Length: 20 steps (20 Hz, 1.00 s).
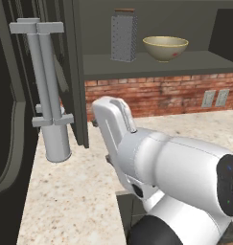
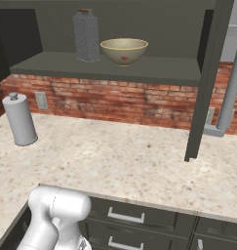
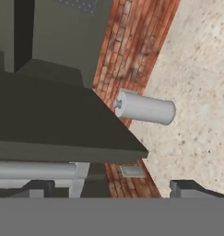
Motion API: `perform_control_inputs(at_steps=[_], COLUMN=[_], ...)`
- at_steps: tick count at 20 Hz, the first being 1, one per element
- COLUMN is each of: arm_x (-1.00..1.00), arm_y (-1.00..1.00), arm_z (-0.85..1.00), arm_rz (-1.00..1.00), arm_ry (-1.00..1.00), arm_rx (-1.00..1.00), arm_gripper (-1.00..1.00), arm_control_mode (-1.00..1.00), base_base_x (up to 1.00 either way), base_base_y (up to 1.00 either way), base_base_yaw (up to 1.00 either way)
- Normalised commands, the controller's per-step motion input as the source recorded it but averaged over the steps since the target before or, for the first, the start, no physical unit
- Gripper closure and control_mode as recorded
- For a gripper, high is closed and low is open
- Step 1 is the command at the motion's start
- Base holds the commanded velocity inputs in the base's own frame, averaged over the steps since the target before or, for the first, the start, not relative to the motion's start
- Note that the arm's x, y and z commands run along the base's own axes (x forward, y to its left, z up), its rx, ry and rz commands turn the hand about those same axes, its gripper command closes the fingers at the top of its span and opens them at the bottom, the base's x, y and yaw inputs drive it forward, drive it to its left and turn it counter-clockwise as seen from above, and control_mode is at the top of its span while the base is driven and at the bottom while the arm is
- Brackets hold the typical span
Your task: Pick the mug and place it in the sink. Pick the bowl and place it in the open cabinet and then close the cabinet.
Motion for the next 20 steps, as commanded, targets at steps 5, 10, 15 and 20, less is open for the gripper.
perform_control_inputs(at_steps=[5,10,15,20], arm_x=[0.33,0.36,0.56,0.71], arm_y=[0.34,0.34,0.19,0.12], arm_z=[-0.24,-0.16,-0.11,-0.17], arm_rz=[-0.03,-0.03,-0.03,-0.04], arm_ry=[0.00,0.00,0.00,0.00], arm_rx=[0.00,0.00,0.00,0.00], arm_gripper=[-1.00,-1.00,-1.00,-1.00], arm_control_mode=[-1.00,-1.00,-1.00,-1.00], base_base_x=[0.00,0.00,0.00,0.00], base_base_y=[0.00,0.00,0.00,0.00], base_base_yaw=[0.00,0.00,0.00,0.00])
